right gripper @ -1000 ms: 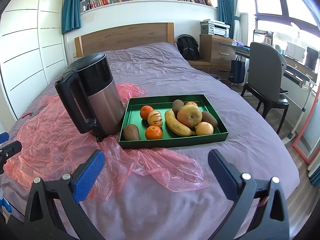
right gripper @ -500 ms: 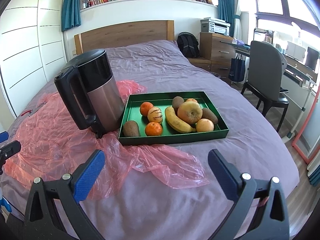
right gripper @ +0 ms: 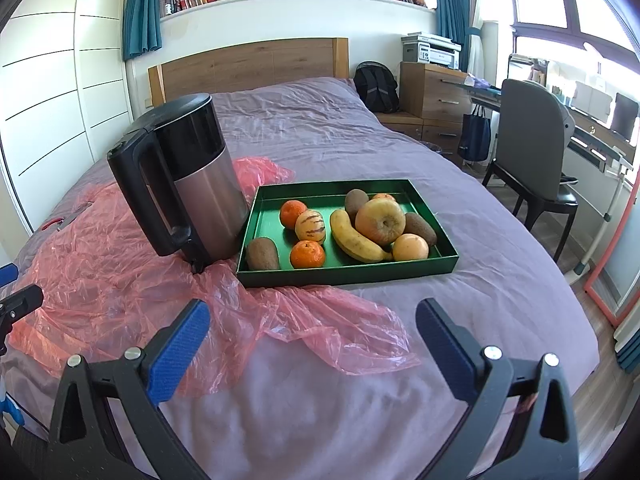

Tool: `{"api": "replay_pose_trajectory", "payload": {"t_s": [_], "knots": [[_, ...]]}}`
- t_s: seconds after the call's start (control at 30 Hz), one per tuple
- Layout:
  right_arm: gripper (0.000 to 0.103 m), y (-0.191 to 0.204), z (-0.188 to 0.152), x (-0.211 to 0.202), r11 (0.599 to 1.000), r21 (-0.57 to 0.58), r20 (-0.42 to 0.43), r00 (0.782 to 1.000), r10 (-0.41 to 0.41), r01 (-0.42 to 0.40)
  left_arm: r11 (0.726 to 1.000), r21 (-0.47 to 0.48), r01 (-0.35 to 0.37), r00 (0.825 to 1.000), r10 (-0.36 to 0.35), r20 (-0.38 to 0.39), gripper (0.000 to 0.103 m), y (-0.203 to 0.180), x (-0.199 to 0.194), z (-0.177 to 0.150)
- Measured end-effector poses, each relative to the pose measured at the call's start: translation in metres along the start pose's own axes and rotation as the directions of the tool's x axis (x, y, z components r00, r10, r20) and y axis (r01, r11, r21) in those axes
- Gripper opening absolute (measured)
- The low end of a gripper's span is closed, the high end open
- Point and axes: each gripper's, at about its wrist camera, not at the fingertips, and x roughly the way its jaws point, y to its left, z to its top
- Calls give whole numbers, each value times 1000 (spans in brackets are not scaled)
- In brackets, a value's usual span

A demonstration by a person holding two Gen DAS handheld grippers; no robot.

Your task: Organize fruits

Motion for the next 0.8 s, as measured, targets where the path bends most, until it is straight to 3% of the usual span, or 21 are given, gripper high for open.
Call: {"api": "replay_pose_trajectory", "payload": {"t_s": [0.8], "knots": [[103, 1, -3, 1, 1000, 0, -4, 1000, 0, 0, 1000, 4, -1, 1000, 1, -2, 101, 0, 1, -2]]}}
